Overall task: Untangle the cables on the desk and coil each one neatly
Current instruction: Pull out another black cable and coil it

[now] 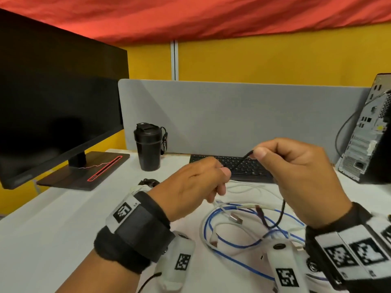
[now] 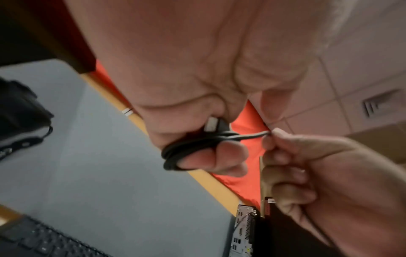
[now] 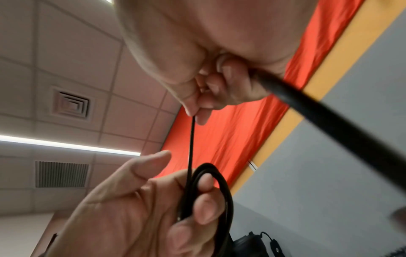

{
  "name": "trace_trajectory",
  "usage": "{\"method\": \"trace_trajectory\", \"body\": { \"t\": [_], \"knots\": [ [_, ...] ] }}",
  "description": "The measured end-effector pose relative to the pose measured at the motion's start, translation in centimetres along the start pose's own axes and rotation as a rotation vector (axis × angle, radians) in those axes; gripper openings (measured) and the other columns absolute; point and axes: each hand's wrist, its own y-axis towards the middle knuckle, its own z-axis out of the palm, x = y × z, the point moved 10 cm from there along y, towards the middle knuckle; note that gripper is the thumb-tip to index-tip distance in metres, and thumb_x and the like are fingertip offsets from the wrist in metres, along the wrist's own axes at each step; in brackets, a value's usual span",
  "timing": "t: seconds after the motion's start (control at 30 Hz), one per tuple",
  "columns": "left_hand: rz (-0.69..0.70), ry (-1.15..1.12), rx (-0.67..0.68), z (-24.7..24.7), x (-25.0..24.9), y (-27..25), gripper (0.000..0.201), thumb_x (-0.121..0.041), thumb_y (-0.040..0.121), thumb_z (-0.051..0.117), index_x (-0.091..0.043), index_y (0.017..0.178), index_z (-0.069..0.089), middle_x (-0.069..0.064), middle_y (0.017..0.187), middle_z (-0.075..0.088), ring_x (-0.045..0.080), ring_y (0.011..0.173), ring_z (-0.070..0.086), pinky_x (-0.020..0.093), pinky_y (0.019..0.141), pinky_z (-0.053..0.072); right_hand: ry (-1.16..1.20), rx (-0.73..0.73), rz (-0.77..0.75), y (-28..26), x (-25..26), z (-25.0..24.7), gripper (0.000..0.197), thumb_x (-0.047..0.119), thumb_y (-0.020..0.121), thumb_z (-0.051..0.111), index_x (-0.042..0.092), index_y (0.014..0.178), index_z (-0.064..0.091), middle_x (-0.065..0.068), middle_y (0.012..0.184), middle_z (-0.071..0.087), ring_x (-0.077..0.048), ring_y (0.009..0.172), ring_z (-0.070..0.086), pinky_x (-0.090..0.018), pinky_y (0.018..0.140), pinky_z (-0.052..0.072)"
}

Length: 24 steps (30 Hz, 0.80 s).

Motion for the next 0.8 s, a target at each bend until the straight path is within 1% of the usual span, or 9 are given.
{"method": "trace_trajectory", "body": {
  "t": [0.1,0.17,0.27,0.37,0.5,0.57,0.67,0.73,0.8],
  "knots": [
    [-0.025,-0.051,0.072,1.0,0.1,-0.1,0.026,-0.038,0.091,0.049,-0.017,0.084,0.061,-0.001,0.071,0.065,0.009,0.058,0.052,0.032,0.059,0.048,-0.030,-0.044,0.114,0.1,-2.4,-0.2,0.017,0.026,0.088,0.067,0.021,0.073,0.072,0.008,0.057,0.060,0.002,0.049,0.048,-0.008,0.048,0.038],
    [-0.077,-0.310,0.078,1.4,0.8,-0.1,0.022,-0.027,0.096,0.049,-0.014,0.083,0.062,-0.001,0.066,0.060,0.009,0.051,0.044,0.023,0.052,0.040,-0.031,-0.017,0.193,0.1,-3.7,0.2,0.016,0.028,0.090,0.065,0.024,0.077,0.073,0.005,0.060,0.061,0.001,0.051,0.048,-0.012,0.049,0.040],
    [-0.106,-0.653,0.088,2.2,1.1,-0.2,0.025,-0.021,0.101,0.049,-0.013,0.083,0.064,0.001,0.068,0.057,0.006,0.049,0.038,0.020,0.049,0.035,0.077,0.109,0.228,-0.2,-3.7,1.3,0.018,0.020,0.091,0.065,0.032,0.100,0.074,0.019,0.069,0.067,0.002,0.056,0.055,-0.013,0.052,0.041],
    [-0.084,-0.777,0.099,2.8,0.9,0.0,0.024,-0.028,0.096,0.052,-0.014,0.084,0.068,0.005,0.076,0.063,0.007,0.052,0.043,0.019,0.053,0.039,0.226,0.278,0.213,-1.0,-2.4,3.0,0.029,0.020,0.086,0.070,0.035,0.111,0.072,0.009,0.094,0.074,-0.008,0.058,0.059,-0.018,0.048,0.044],
    [-0.030,-0.486,-0.035,1.4,1.3,0.1,0.031,-0.040,0.095,0.050,-0.021,0.090,0.073,0.003,0.085,0.067,0.018,0.078,0.061,0.031,0.073,0.052,0.208,0.229,0.169,-1.4,-1.8,3.6,0.026,0.015,0.080,0.077,0.029,0.103,0.074,0.004,0.081,0.076,-0.003,0.049,0.057,-0.015,0.046,0.045],
    [0.000,-0.317,-0.057,1.0,1.2,0.0,0.035,-0.045,0.096,0.048,-0.022,0.090,0.073,0.001,0.084,0.069,0.024,0.089,0.065,0.040,0.086,0.054,0.153,0.203,0.141,-1.4,-1.8,3.5,0.023,0.014,0.079,0.078,0.028,0.097,0.075,0.008,0.080,0.077,0.001,0.062,0.066,-0.014,0.057,0.051],
    [0.012,-0.350,-0.019,1.5,0.8,-0.1,0.035,-0.034,0.104,0.043,-0.012,0.092,0.069,-0.004,0.066,0.058,0.015,0.072,0.061,0.028,0.081,0.055,0.101,0.160,0.145,-1.3,-2.4,3.2,0.018,0.012,0.080,0.077,0.027,0.089,0.076,0.010,0.080,0.076,-0.005,0.079,0.072,-0.021,0.076,0.057],
    [-0.001,-0.278,-0.010,1.9,0.7,0.0,0.034,-0.028,0.106,0.040,-0.013,0.090,0.066,-0.007,0.062,0.053,0.007,0.065,0.055,0.022,0.072,0.052,0.109,0.154,0.199,-1.4,-3.0,3.4,0.014,0.011,0.080,0.076,0.025,0.084,0.076,0.007,0.078,0.075,-0.007,0.078,0.071,-0.022,0.075,0.057],
    [-0.022,-0.205,0.027,2.4,0.8,0.0,0.033,-0.028,0.107,0.039,-0.019,0.089,0.064,-0.009,0.065,0.052,0.007,0.066,0.051,0.028,0.073,0.048,0.111,0.155,0.242,-1.5,-3.5,3.5,0.013,0.011,0.079,0.076,0.023,0.081,0.077,0.005,0.076,0.075,-0.008,0.075,0.071,-0.021,0.072,0.057]
  ]
}}
